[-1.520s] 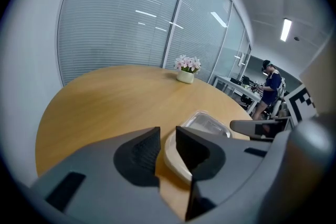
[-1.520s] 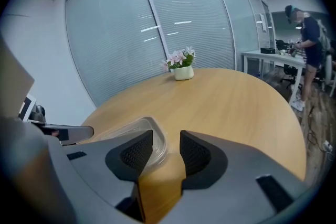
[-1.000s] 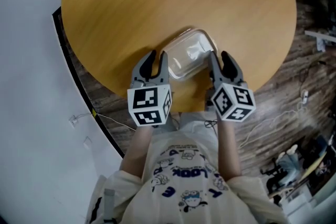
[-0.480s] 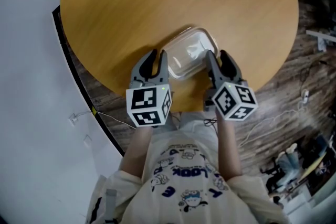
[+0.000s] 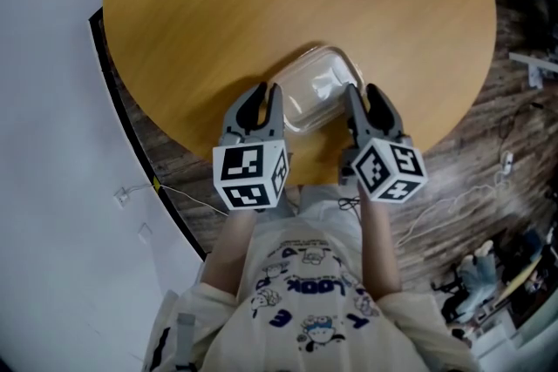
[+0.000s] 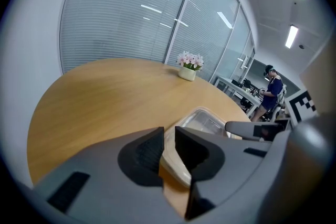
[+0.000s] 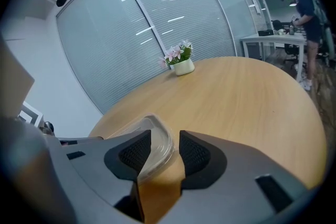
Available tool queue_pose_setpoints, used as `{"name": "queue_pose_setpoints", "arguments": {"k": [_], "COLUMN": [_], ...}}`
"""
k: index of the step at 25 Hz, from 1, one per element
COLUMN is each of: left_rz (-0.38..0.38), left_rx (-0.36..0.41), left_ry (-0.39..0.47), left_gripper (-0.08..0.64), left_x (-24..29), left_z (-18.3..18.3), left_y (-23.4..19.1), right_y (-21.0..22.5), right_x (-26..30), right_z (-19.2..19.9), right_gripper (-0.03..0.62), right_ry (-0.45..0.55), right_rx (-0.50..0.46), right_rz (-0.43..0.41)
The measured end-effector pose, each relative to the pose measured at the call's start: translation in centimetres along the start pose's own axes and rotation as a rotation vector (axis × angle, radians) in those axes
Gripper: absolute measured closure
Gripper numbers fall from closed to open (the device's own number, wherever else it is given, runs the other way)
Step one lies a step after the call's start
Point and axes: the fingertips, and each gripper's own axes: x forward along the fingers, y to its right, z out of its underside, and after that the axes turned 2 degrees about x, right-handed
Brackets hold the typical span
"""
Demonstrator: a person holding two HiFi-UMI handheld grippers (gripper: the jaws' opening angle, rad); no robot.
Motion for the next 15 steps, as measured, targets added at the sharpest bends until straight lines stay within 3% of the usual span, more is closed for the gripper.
{"name": "queue_pose_setpoints", "arguments": {"k": [9,15], "left_rz": [-0.001,0.052], "left_rx": [0.003,0.014], "left_ry": [0.029,0.028], "left_gripper": [0.495,0.495], "left_x": [-0.7,-0.8], "left_z": [-1.1,-1.0], "left_y": [1.0,2.5], "right_y": [0.1,-1.6], "right_x": [-1.1,-1.1], "right_z": [-1.3,-1.2], "right_gripper": [0.469,0.526], "right_ry": [0.029,0.031], "right_rx": [-0.02,-0.053], "right_rz": [0.004,-0.017]}}
